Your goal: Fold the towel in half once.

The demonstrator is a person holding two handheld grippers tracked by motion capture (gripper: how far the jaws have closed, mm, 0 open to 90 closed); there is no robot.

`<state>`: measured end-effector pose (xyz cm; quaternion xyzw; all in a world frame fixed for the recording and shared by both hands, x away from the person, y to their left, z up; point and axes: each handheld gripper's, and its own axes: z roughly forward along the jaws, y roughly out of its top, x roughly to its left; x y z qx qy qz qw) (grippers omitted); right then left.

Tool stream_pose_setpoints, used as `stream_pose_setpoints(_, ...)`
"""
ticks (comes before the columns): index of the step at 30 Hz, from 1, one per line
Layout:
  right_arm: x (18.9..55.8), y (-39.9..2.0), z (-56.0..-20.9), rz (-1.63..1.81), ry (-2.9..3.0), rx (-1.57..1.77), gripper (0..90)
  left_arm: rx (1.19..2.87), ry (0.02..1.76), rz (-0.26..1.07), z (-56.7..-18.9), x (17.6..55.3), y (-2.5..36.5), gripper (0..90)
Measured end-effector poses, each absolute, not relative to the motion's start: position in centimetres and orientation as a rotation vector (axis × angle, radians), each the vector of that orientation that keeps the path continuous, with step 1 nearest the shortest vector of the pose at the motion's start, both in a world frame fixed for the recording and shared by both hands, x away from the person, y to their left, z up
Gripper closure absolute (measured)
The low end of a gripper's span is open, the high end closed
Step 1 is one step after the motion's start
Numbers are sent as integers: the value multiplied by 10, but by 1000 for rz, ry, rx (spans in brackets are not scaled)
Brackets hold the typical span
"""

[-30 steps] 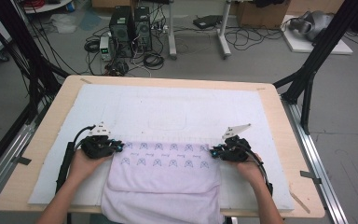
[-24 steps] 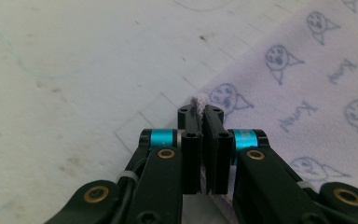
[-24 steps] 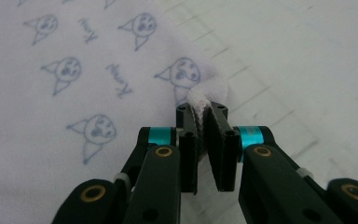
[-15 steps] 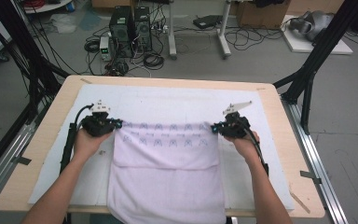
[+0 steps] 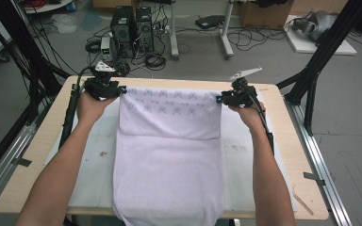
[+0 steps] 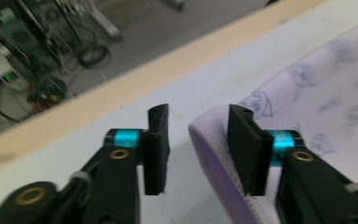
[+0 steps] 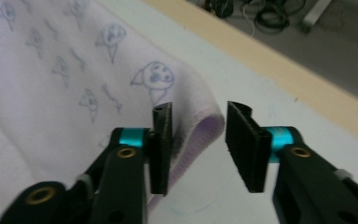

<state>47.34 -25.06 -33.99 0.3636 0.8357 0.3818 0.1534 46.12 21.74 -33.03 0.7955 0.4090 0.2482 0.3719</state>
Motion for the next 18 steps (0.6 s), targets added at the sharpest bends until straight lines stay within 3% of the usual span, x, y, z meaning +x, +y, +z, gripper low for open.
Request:
stream_pose_setpoints(4,466,-248,-365,1057,2474,1059,527,2026,1069,566,-360,449,231,513)
stream_pose_setpoints(11,437,-245,-391,1105,2489,996,555,2043,976,456,-391,421,232,594)
stream_pose_setpoints(14,425,-244,-403,1123,2512,966,623,2055,928,418,-405,407,228,619)
stream_pose_setpoints(18,414,-239,-421,1101,2565,946,640,2061,916,355,-430,392,226,645)
